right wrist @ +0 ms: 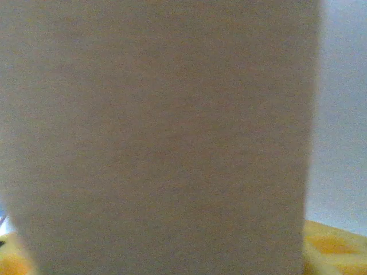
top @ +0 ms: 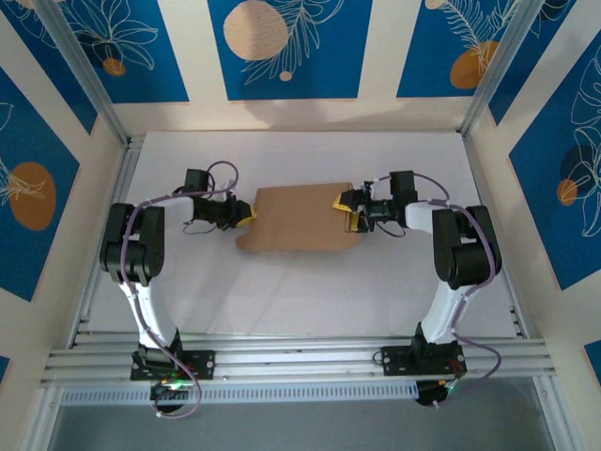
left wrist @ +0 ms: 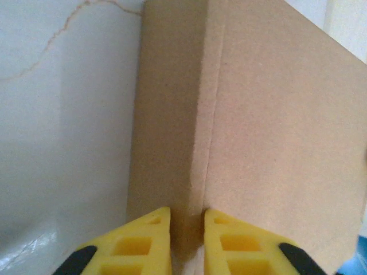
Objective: Fold the paper box
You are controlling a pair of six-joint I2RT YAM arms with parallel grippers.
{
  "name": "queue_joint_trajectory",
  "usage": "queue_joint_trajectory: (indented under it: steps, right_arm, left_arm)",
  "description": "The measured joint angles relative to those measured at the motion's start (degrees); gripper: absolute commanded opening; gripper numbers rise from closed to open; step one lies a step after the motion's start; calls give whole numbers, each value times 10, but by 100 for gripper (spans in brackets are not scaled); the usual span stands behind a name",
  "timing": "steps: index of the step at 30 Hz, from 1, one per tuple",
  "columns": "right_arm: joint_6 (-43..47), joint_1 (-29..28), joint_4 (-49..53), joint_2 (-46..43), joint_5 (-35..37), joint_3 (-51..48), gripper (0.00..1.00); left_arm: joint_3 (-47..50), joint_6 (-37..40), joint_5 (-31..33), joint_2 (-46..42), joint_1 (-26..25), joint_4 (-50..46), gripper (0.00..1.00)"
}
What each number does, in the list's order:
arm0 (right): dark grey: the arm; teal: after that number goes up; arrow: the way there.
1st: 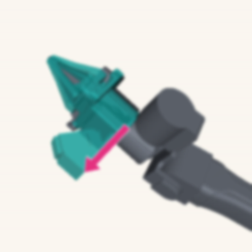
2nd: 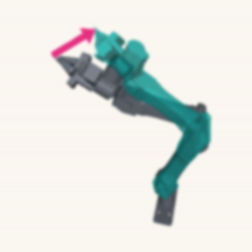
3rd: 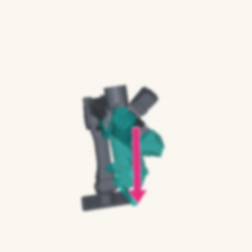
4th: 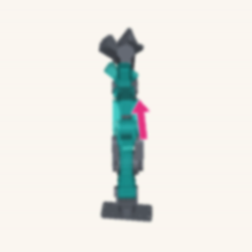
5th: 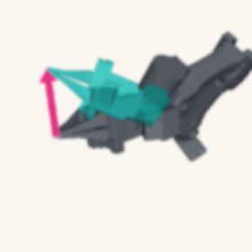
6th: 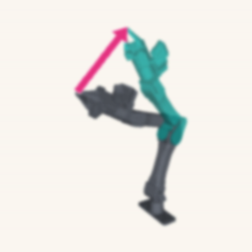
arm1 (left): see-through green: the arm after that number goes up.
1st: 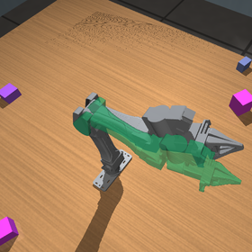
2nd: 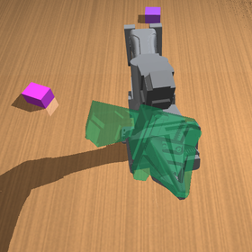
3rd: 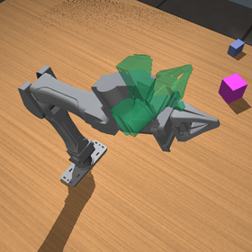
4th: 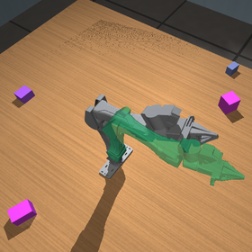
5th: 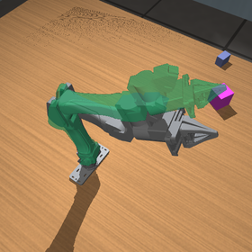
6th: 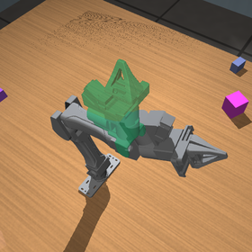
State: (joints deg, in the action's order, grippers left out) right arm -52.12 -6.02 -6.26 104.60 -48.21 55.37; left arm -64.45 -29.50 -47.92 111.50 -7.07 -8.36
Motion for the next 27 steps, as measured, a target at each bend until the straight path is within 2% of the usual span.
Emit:
queue_joint_trajectory:
  steps: [3, 7, 11, 15, 18, 21, 24, 27]
  right_arm:
    - [0, -5, 16, -30, 14, 0, 45]
    - [9, -6, 53, -52, 36, 0, 43]
    - [11, -6, 88, -74, 51, 0, 42]
    - [1, -5, 107, -95, 66, 0, 42]
    - [-23, -3, 99, -99, 66, -8, 42]
    - [-54, -3, 88, -108, 64, -19, 41]
    - [-93, -2, 75, -115, 62, -26, 40]
    - [-130, -1, 57, -118, 60, -30, 40]
  left_arm:
    - [1, -7, 12, -1, -1, -1, 47]
    - [10, -8, 48, -15, -2, -9, 61]
    - [28, 3, 112, -80, -6, -33, 67]
    - [41, 64, 220, -207, -35, -41, 68]
    - [58, 142, 308, -309, -104, -7, 71]
    - [102, 253, 367, -383, -210, 48, 80]
    - [172, 382, 400, -417, -318, 115, 87]
    - [237, 481, 424, -424, -365, 146, 89]
